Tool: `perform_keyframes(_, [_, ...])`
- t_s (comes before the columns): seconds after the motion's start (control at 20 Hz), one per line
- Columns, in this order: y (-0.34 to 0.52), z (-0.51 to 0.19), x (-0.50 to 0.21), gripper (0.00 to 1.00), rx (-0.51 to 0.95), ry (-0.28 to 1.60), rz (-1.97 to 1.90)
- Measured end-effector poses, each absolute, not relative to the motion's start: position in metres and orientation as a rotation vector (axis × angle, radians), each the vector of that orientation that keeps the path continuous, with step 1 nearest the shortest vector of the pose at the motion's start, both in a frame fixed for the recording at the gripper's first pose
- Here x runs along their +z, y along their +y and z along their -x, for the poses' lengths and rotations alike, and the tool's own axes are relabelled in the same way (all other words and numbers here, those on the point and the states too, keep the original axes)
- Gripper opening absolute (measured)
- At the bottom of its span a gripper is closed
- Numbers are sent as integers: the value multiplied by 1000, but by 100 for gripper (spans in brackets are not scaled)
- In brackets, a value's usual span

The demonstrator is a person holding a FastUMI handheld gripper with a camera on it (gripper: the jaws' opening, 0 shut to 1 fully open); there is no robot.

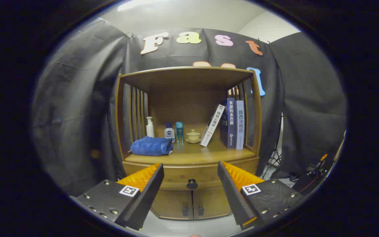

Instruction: Pull open the drawer, take out the items inside it, and place them on the countertop above the cabinet.

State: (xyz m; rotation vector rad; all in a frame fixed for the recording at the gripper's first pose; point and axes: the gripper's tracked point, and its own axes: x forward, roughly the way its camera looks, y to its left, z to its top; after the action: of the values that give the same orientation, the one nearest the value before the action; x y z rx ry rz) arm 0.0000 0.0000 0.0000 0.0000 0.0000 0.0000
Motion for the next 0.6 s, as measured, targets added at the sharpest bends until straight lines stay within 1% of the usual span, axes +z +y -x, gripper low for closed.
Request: perform_keyframes(0.6, [9, -17, -24, 98, 23, 26, 8])
